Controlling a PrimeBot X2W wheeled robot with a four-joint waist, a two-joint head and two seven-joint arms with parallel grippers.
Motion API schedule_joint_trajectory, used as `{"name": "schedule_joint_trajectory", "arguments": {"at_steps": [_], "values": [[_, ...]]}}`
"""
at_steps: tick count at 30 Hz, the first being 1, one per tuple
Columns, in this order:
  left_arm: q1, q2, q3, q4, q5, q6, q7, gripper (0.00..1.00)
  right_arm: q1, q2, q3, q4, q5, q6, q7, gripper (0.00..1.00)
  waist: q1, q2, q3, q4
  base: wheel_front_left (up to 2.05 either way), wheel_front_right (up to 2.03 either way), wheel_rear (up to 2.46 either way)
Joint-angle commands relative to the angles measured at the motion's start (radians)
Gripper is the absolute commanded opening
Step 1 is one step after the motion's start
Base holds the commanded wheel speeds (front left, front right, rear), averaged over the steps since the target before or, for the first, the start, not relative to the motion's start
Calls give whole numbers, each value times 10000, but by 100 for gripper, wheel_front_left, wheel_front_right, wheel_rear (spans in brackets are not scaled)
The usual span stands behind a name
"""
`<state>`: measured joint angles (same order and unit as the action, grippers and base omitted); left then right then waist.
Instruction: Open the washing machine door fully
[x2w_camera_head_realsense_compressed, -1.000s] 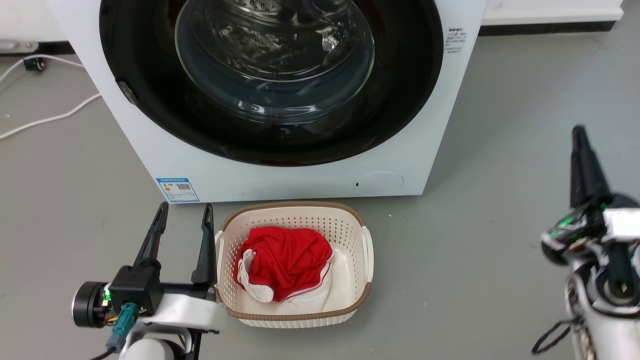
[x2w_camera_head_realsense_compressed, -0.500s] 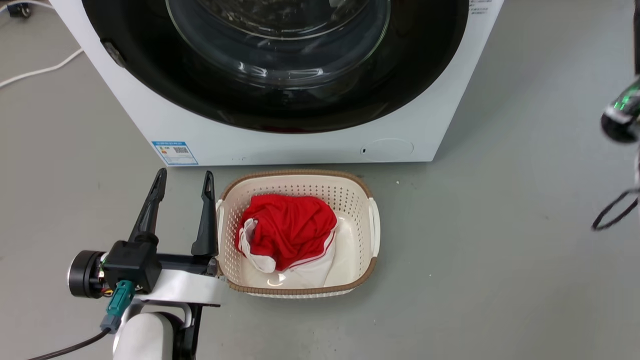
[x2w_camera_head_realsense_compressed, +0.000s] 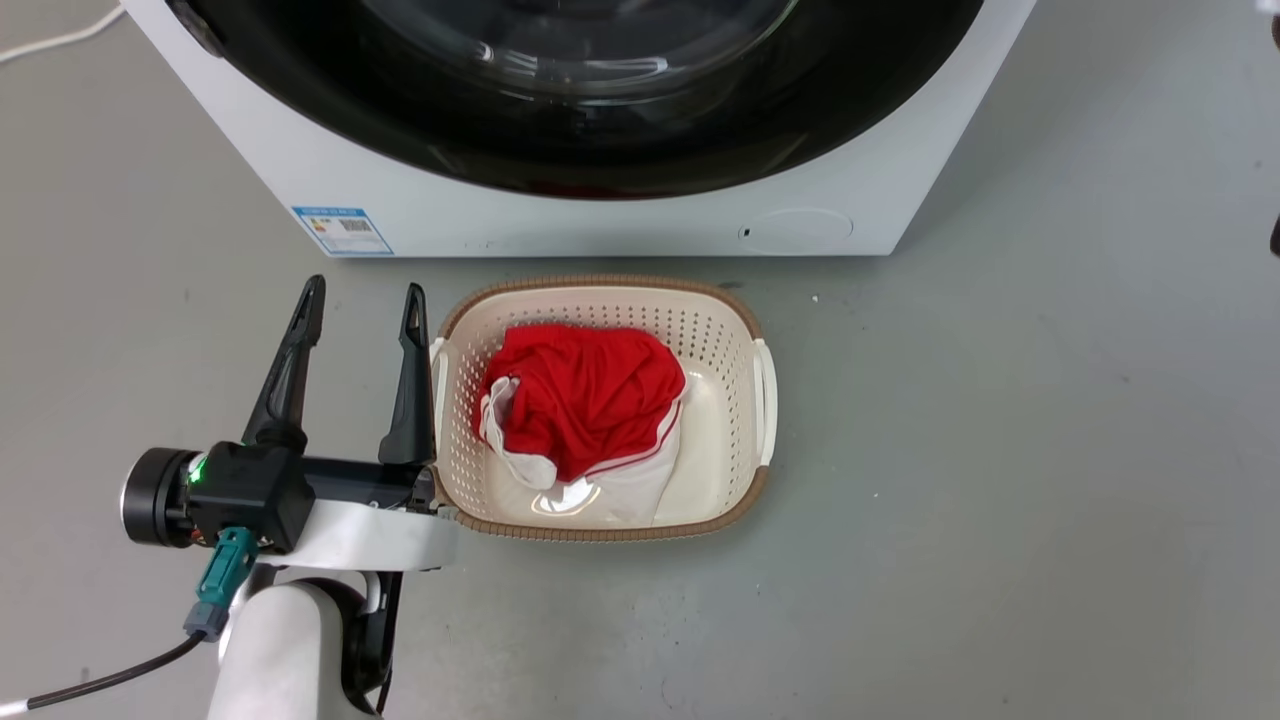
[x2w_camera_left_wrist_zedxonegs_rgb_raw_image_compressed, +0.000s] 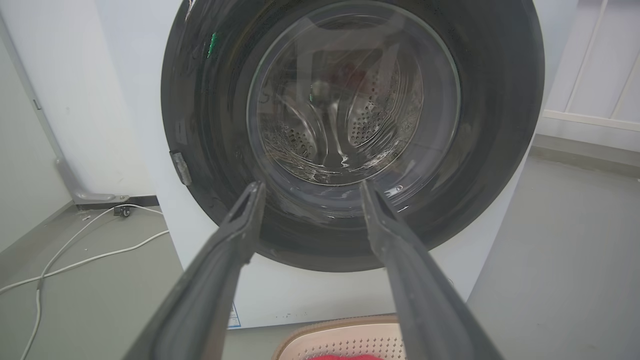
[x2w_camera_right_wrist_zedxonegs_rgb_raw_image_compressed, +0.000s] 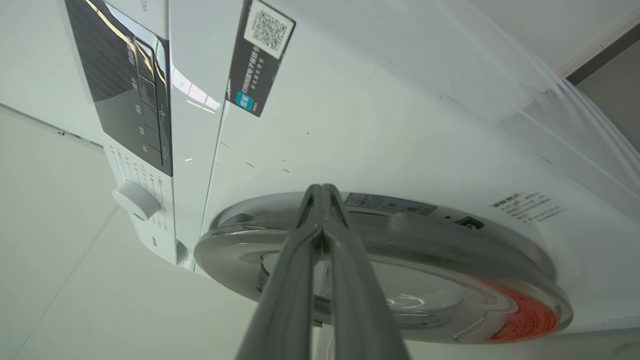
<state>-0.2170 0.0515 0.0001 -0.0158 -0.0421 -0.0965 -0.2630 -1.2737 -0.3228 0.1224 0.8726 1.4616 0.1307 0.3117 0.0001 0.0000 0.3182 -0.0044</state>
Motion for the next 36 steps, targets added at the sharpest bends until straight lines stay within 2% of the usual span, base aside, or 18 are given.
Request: {"name": "schedule_joint_trajectory", "arguments": {"at_steps": [1, 7, 12, 24, 36], "values": [[-134, -7, -9, -50, 32, -11, -26, 100, -240, 110, 112, 192, -120, 0, 111, 0, -1, 0, 169, 34, 0, 0, 0], [-387, -7, -35, -114, 43, -40, -26, 100, -1371, 394, 629, 1267, -752, 0, 685, 0, -1, 0, 613, 142, 0, 0, 0], [-600, -9, 36, -194, 56, -49, -26, 100, -1846, 565, 838, 1663, -1082, 0, 944, 0, -1, 0, 953, 232, 0, 0, 0], [-917, -12, -70, -241, 84, -76, -26, 100, -2509, 580, 765, 2113, -1424, 0, 1023, 0, -1, 0, 1642, 420, 0, 0, 0], [-1121, -15, -127, -203, 76, -44, -26, 100, -2577, 669, 568, 1939, -1096, 0, 2270, 0, -1, 0, 1884, 459, 0, 0, 0]]}}
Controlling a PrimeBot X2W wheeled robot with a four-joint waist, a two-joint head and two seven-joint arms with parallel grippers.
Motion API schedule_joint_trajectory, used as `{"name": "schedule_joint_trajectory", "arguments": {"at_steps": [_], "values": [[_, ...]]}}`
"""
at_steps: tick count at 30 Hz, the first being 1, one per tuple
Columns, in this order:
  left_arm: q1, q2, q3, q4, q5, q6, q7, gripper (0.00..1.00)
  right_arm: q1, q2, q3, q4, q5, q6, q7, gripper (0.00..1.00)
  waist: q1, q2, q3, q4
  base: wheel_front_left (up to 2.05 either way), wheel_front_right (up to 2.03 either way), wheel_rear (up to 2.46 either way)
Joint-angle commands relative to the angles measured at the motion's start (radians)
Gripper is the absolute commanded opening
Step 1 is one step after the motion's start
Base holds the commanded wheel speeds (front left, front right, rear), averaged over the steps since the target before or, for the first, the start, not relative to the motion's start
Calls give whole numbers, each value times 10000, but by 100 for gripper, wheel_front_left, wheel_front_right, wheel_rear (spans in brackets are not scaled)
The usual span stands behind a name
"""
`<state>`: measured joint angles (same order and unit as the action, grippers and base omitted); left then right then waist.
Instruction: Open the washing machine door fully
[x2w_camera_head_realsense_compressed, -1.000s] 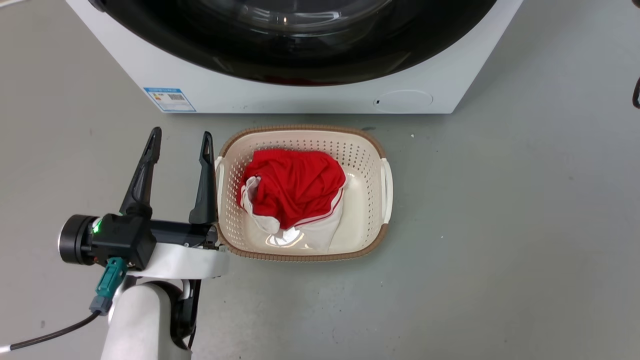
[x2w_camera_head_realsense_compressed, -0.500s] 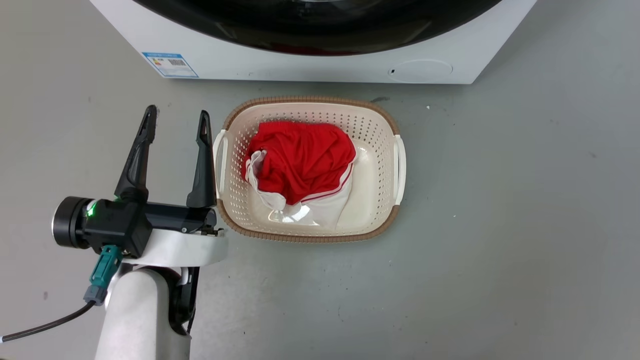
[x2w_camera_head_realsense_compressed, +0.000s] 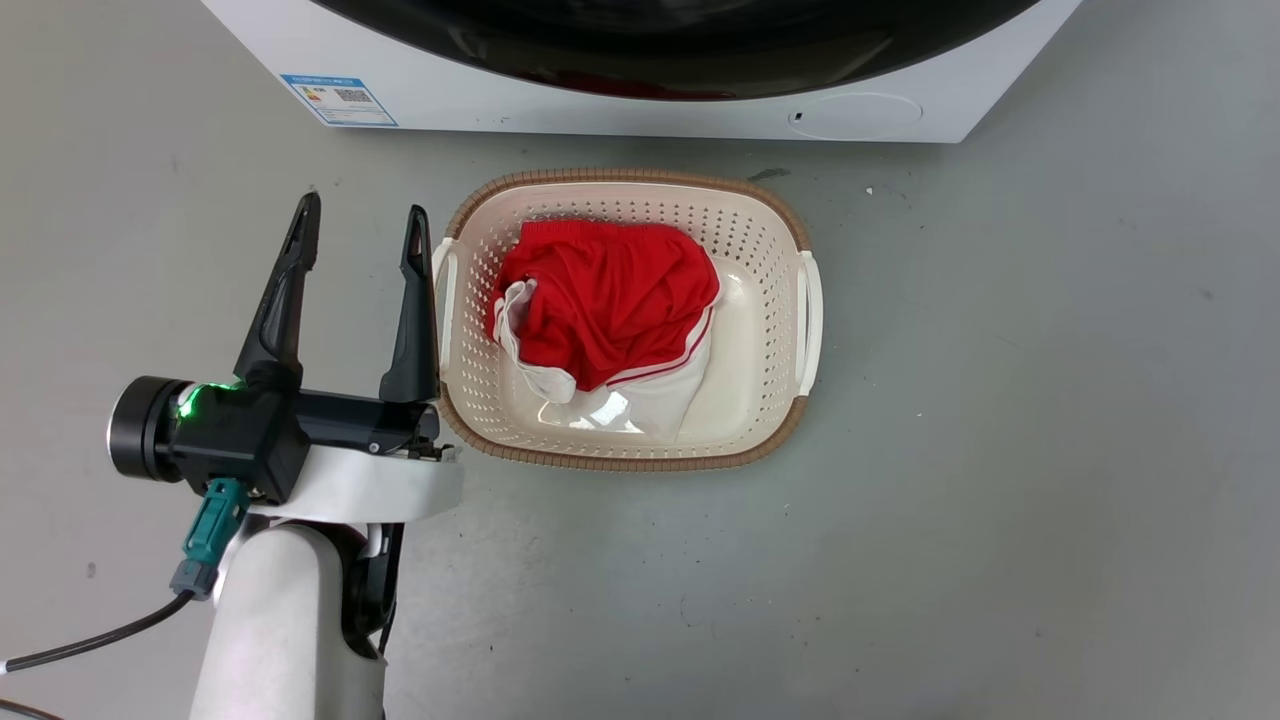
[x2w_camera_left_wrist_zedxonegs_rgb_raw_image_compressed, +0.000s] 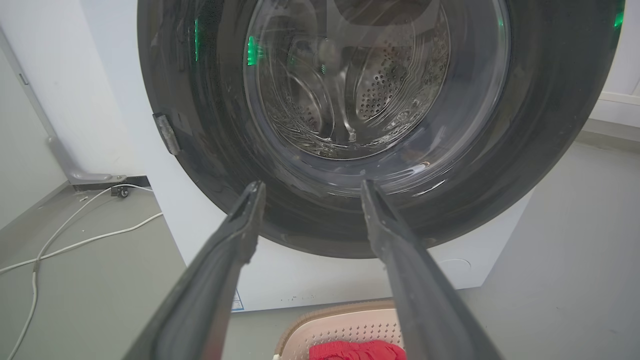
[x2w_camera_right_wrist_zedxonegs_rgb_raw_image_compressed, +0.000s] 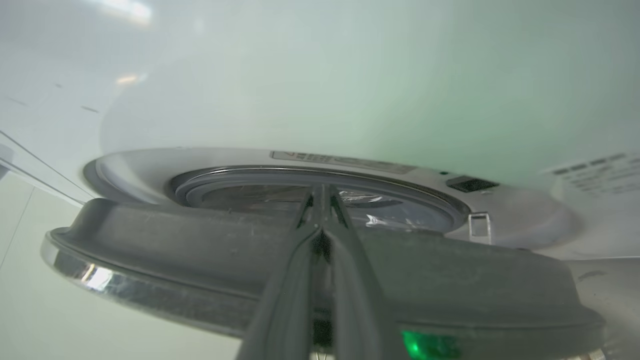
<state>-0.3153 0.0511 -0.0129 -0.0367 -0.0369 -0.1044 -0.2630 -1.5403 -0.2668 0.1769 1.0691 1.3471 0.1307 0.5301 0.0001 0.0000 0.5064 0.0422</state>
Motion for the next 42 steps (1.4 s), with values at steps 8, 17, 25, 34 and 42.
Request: {"name": "schedule_joint_trajectory", "arguments": {"at_steps": [8, 17, 25, 34, 42], "values": [[-189, -11, -2, 58, 8, 44, -26, 100, 498, 124, -64, -378, 350, 0, 1208, 0, -1, 0, -24, -102, 0, 0, 0], [-90, -12, 35, 155, 80, 54, -26, 100, 1203, 228, -167, -828, 708, -3, 2281, 0, -1, 0, -318, -259, 0, 0, 0], [165, -12, 42, 287, 125, 7, -26, 100, 2256, 424, -148, -1472, 993, -1, 3119, 0, -1, 0, -933, -413, 0, 0, 0], [662, -11, -50, 505, 34, 62, -26, 100, 3724, 570, -116, -2188, 1225, -1, 3632, 0, -1, 0, -1830, -546, 0, 0, 0], [1256, -11, -303, 760, -139, 192, -26, 100, 5262, 865, 2, -2827, 1379, -1, 3983, 0, -1, 0, -2760, -591, 0, 0, 0]]}}
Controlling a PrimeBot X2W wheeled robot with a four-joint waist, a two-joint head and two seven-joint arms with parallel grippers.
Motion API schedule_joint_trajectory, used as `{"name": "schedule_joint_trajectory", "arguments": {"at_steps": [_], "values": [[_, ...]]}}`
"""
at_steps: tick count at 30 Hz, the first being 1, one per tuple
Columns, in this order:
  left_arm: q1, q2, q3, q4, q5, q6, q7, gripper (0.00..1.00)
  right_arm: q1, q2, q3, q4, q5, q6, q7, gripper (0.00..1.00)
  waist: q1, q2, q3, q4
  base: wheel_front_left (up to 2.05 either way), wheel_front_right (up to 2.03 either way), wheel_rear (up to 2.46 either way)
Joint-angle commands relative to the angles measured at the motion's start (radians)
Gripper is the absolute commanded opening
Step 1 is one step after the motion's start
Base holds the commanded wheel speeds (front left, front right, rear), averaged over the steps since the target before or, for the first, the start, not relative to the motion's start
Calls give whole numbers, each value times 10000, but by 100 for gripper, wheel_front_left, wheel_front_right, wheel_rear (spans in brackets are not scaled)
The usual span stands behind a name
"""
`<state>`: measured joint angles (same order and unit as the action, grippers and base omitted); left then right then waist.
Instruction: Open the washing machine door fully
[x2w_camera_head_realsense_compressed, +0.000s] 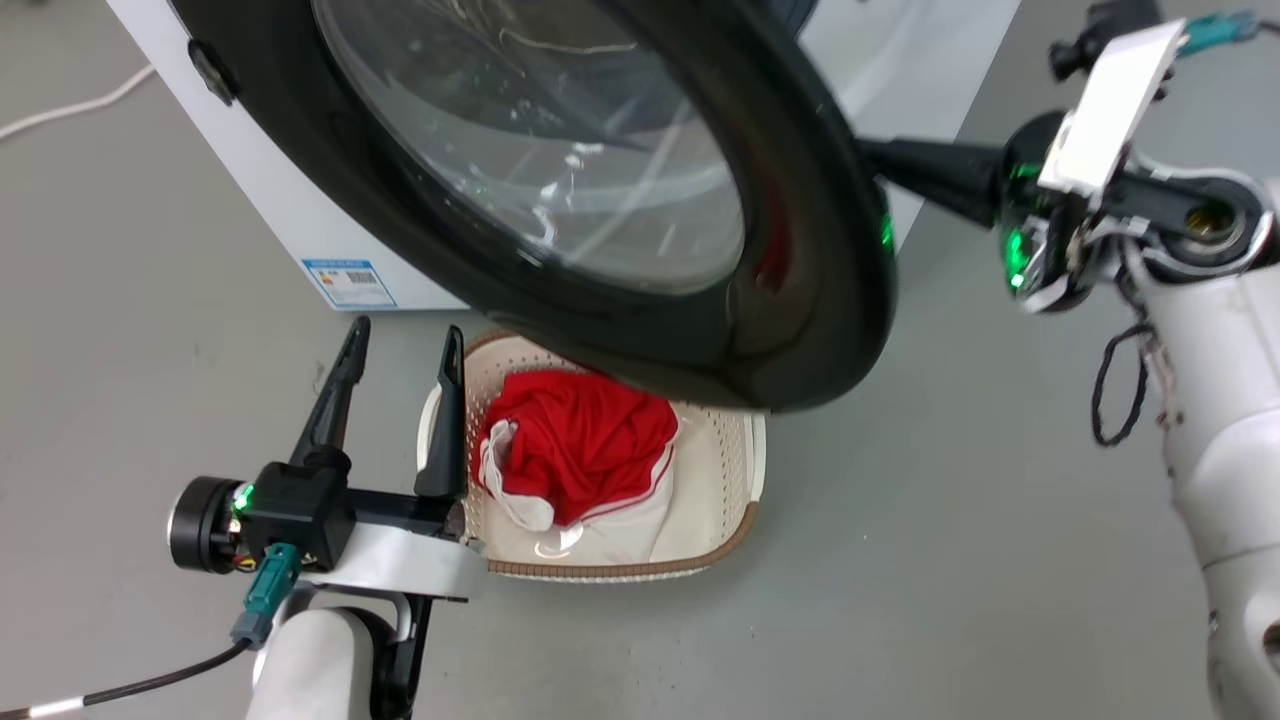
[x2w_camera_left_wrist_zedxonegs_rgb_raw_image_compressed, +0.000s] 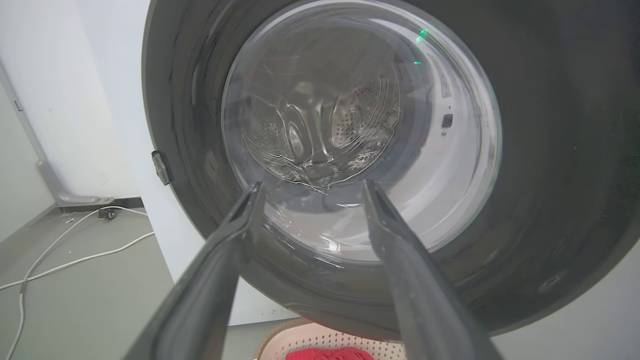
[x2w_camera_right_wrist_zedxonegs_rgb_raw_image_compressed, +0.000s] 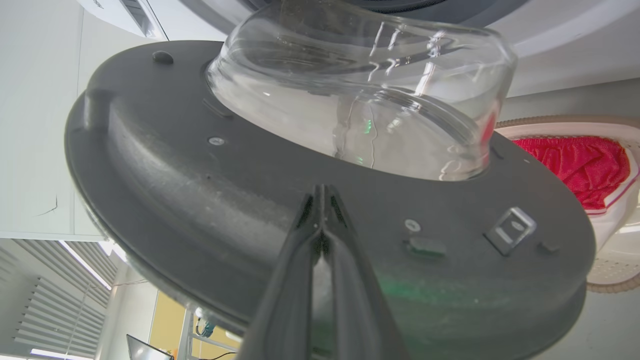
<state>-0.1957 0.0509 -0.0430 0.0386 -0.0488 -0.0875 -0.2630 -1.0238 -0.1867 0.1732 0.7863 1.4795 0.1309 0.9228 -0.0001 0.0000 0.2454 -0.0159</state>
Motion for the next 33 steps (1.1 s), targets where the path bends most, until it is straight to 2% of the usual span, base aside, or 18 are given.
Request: {"name": "schedule_joint_trajectory", "arguments": {"at_steps": [1, 23, 29, 33], "values": [[114, -9, -23, 37, -35, 37, -26, 100, 278, 118, 62, -60, 96, -3, 101, 0, 1, 0, -246, -7, 0, 0, 0], [1128, -9, -567, 309, -213, 100, -26, 100, 3274, 1209, 908, -1906, 529, -2, 930, 0, 1, 0, -1696, 436, 0, 0, 0], [1257, -10, -666, 349, -250, 145, -26, 100, 3745, 1314, 1158, -2285, 675, -2, 833, 0, 1, 0, -1831, 426, 0, 0, 0], [1277, -10, -674, 305, -266, 169, -26, 100, 3898, 1348, 1145, -2689, 589, -2, 323, 0, 1, 0, -1810, 383, 0, 0, 0]]}}
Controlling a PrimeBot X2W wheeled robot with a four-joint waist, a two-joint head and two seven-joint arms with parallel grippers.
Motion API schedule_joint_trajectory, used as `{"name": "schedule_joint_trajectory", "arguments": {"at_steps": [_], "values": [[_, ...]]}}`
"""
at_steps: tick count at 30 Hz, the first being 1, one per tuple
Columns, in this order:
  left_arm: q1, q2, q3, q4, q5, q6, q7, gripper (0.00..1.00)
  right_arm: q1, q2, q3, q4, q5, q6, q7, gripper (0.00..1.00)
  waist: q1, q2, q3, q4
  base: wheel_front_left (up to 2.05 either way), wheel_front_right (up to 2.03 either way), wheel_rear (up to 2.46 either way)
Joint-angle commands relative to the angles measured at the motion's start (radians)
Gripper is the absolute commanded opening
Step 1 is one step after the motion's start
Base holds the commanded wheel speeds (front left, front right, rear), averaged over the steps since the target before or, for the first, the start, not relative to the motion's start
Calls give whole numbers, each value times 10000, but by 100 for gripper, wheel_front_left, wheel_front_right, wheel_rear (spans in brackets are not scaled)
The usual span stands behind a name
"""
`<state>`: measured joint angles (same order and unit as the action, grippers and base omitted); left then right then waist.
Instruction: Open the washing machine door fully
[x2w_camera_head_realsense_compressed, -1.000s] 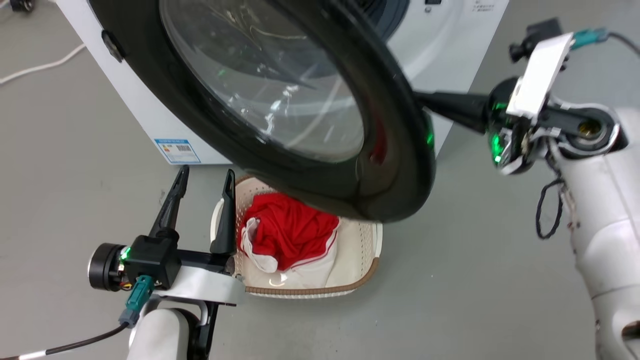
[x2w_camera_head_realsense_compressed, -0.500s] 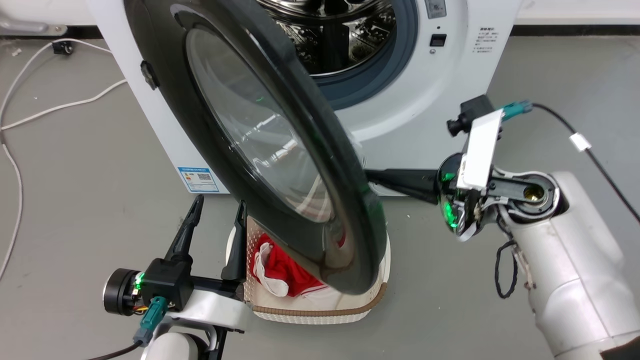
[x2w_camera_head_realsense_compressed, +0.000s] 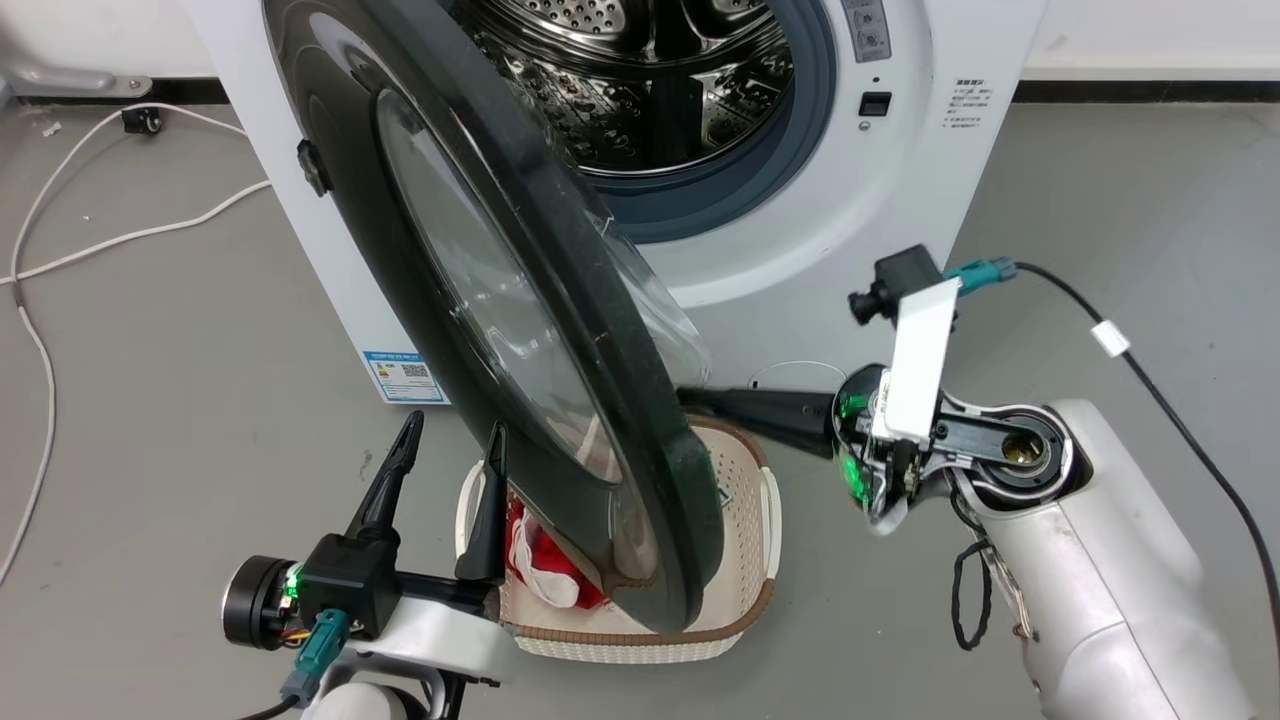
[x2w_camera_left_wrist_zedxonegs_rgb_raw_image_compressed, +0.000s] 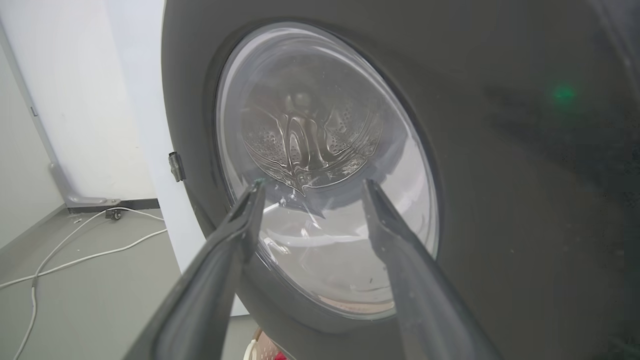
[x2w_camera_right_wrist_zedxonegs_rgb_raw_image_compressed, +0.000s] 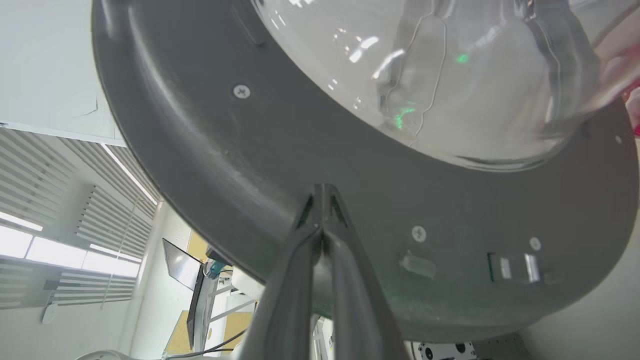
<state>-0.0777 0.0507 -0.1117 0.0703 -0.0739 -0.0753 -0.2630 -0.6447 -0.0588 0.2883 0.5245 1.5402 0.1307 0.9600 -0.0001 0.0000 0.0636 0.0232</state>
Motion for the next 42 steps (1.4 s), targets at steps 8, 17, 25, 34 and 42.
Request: {"name": "schedule_joint_trajectory", "arguments": {"at_steps": [8, 17, 25, 34, 42], "values": [[-19, -6, 71, -80, -72, 136, -26, 100, 793, -167, -1074, -1223, -1071, 0, -3258, 0, 1, 0, 129, -133, 0, 0, 0], [90, -6, 354, -56, -1, 163, -26, 100, 2394, -620, -2808, -2007, -1515, 0, -6087, 0, 1, 0, 16, -361, 0, 0, 0], [215, -6, 465, -41, 24, 170, -26, 100, 4407, -657, -3683, -3154, -2022, 0, -7610, 82, 1, 0, -105, -514, 0, 0, 0], [187, -6, 544, -55, 39, 152, -26, 100, 5474, -304, -3374, -3951, -4186, -1, -9167, 100, 1, 0, -95, -594, 0, 0, 0], [128, -6, 511, 5, -40, 156, -26, 100, 5514, -116, -3000, -4359, -7396, 0, -10549, 100, 1, 0, -122, -525, 0, 0, 0]]}}
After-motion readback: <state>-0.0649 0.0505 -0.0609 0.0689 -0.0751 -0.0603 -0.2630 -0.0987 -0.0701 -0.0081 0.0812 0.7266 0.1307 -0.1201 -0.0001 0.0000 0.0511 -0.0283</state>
